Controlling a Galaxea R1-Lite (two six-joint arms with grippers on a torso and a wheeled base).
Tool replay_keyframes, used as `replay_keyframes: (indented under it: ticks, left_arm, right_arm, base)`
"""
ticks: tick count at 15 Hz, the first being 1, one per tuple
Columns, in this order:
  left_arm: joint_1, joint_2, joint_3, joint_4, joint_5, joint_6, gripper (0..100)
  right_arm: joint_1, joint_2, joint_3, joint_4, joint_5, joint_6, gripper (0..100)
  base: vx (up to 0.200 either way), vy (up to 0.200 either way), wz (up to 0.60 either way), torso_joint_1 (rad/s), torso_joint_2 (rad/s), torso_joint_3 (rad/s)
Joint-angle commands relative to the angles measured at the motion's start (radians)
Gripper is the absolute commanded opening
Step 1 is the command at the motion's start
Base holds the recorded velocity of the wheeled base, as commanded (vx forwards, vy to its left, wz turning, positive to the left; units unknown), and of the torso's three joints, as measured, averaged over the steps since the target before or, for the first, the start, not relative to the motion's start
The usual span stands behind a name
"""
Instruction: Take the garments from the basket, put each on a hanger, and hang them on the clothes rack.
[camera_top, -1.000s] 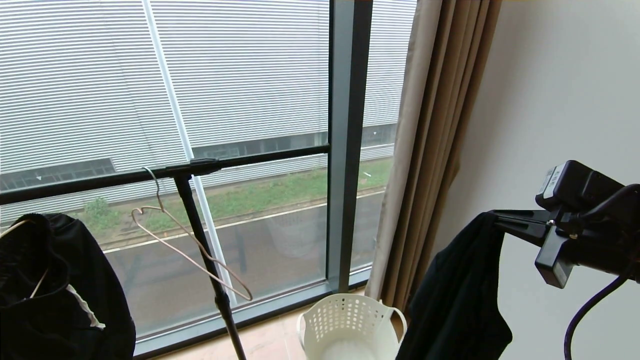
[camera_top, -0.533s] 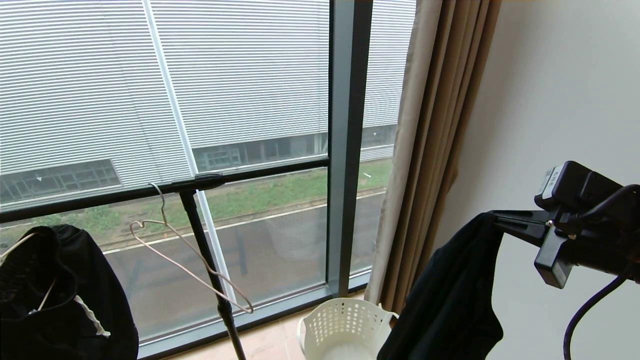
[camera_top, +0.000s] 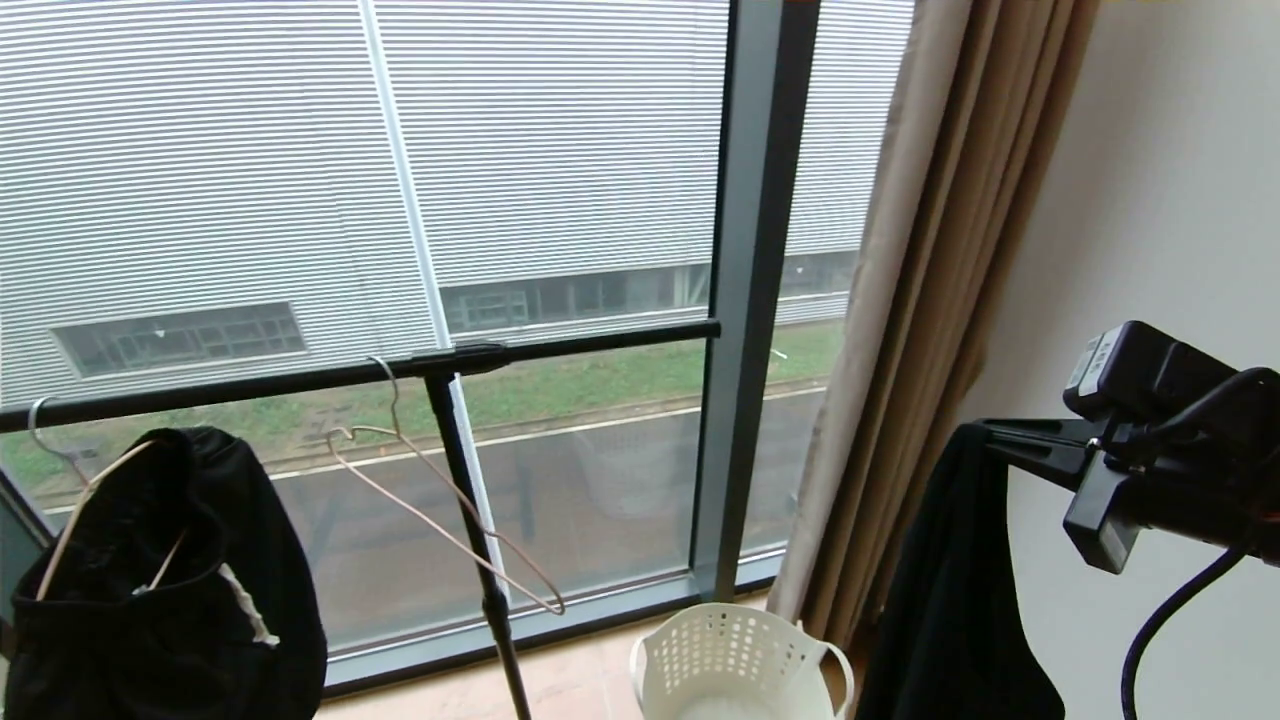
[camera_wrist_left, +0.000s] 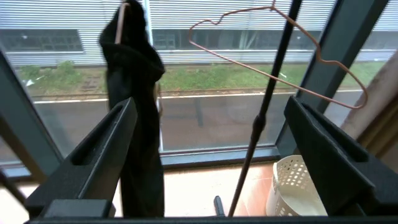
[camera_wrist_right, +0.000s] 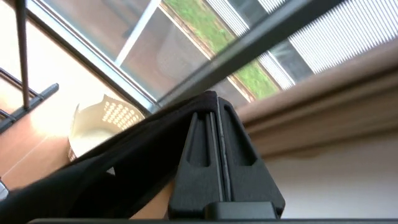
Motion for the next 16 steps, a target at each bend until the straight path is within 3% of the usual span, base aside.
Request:
replay_keyframes:
  ticks: [1, 4, 10, 16]
  left_arm:
    - [0.0, 0.001, 0.001, 0.0, 0.0, 0.0, 100]
    - [0.0, 0.001, -0.001, 0.0, 0.0, -0.001, 100]
    - [0.0, 0.001, -0.001, 0.0, 0.0, -0.003, 100]
    - [0.0, 0.001, -0.001, 0.0, 0.0, -0.004, 100]
  right_arm:
    - [0.0, 0.0, -0.001, -0.002, 0.001, 0.0, 0]
    - [0.0, 0.0, -0.002, -0.004, 0.001, 0.0, 0]
    - [0.0, 0.0, -0.001, -0.004, 0.001, 0.0, 0]
    - [0.0, 0.0, -0.001, -0.005, 0.001, 0.0, 0]
  base:
    - [0.0, 0.0, 0.6, 0.022, 0.0, 0.002]
    - [0.0, 0.0, 0.0, 0.0, 0.0, 0.0]
    - [-0.2, 0.0, 0.0, 0.006, 0.0, 0.002]
    - [-0.2, 0.2, 0.0, -0.001, 0.0, 0.002]
